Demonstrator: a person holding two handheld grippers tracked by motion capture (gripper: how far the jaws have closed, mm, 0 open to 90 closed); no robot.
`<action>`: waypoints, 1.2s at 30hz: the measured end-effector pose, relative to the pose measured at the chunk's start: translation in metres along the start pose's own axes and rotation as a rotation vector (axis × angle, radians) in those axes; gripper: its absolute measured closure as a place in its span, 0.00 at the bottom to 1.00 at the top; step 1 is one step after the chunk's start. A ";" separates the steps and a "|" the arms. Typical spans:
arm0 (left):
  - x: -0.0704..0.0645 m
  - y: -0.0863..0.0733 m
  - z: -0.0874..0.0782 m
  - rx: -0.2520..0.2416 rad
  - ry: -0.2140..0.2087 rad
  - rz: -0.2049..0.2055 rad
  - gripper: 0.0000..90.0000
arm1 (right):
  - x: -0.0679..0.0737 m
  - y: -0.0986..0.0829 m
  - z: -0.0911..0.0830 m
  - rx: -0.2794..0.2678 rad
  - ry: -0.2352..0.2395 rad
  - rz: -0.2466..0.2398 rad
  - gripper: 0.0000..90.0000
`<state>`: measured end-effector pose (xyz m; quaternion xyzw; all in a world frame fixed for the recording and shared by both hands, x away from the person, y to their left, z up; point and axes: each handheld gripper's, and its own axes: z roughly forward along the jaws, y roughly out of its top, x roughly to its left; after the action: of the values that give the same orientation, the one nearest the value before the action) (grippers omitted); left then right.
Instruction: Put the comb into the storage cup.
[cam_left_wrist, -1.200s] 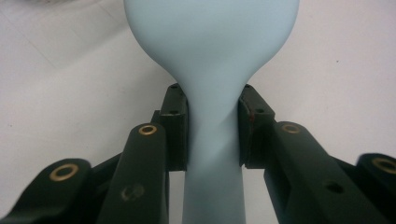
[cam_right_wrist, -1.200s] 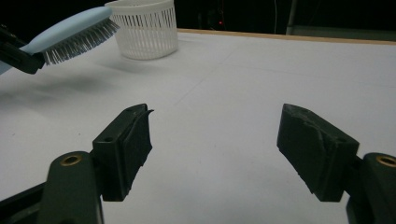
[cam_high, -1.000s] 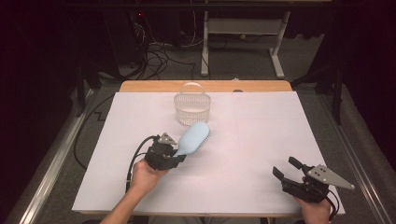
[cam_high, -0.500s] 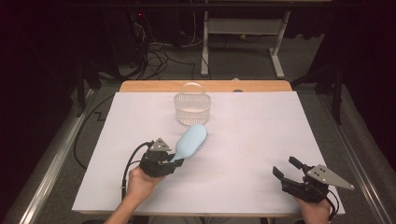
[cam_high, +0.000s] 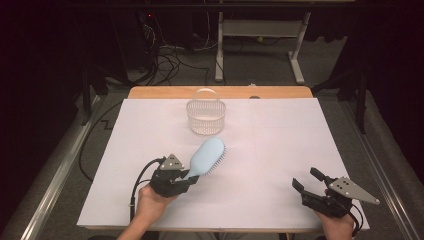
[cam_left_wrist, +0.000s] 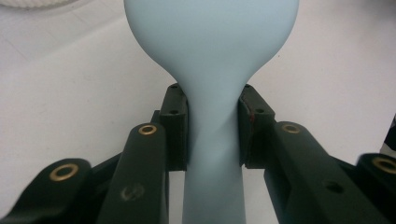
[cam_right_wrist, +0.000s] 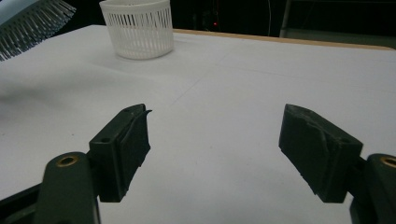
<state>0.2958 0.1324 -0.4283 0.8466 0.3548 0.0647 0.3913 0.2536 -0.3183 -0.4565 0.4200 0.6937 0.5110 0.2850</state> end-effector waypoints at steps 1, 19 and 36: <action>-0.001 0.000 0.000 0.000 -0.004 0.003 0.75 | 0.000 0.000 -0.001 -0.001 -0.002 -0.001 0.28; -0.012 0.000 0.011 -0.003 -0.036 0.021 0.75 | 0.005 0.002 0.001 -0.011 0.026 -0.030 0.28; -0.020 0.002 0.013 -0.004 -0.034 0.060 0.75 | 0.027 0.013 0.012 -0.050 0.096 -0.068 0.26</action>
<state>0.2867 0.1104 -0.4324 0.8571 0.3223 0.0630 0.3970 0.2537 -0.2876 -0.4472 0.3640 0.7075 0.5376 0.2791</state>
